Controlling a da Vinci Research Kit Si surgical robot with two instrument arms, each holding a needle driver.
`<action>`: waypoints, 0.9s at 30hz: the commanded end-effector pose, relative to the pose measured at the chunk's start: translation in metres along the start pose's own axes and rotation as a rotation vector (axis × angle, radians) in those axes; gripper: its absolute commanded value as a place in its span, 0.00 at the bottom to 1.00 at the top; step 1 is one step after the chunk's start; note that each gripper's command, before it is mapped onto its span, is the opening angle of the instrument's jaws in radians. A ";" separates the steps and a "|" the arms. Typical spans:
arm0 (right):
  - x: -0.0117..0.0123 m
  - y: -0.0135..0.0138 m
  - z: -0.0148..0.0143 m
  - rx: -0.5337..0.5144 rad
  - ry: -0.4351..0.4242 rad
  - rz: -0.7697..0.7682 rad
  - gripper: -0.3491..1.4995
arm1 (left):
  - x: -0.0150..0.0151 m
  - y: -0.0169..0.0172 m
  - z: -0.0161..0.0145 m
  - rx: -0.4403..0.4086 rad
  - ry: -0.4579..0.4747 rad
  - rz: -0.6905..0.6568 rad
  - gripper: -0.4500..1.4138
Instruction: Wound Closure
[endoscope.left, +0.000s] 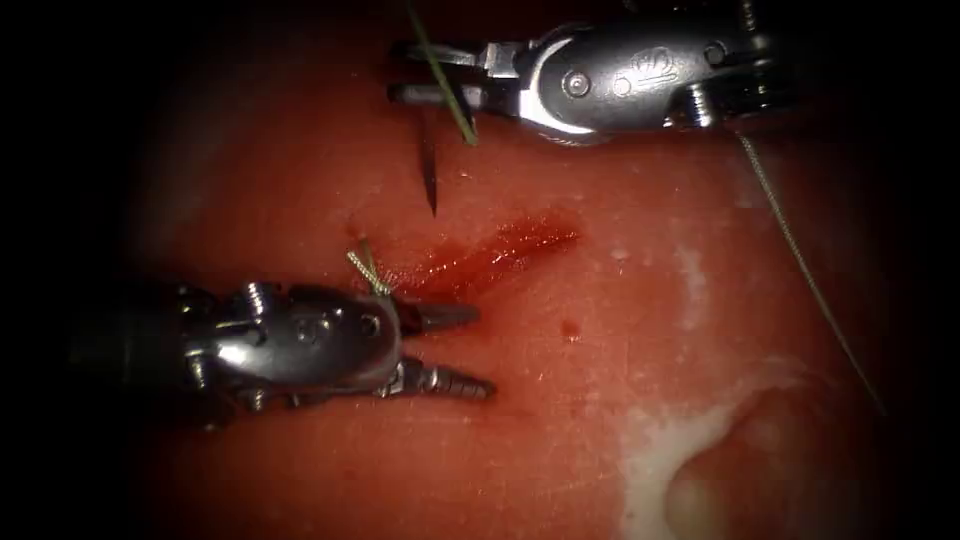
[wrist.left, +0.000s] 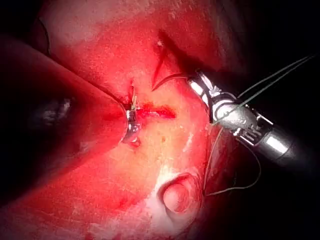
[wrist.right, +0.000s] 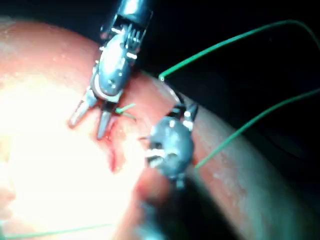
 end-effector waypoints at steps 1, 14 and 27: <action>-0.0003 -0.0004 0.0009 0.002 0.002 -0.004 0.00 | -0.0002 0.0002 0.0006 -0.002 -0.001 -0.001 0.57; -0.0017 -0.0023 0.0008 0.033 -0.020 -0.035 0.00 | 0.0000 0.0000 0.0000 -0.009 -0.001 -0.002 0.57; -0.0018 -0.0068 -0.0020 0.015 0.075 -0.292 0.00 | -0.0003 -0.0005 -0.0005 -0.015 -0.001 -0.015 0.57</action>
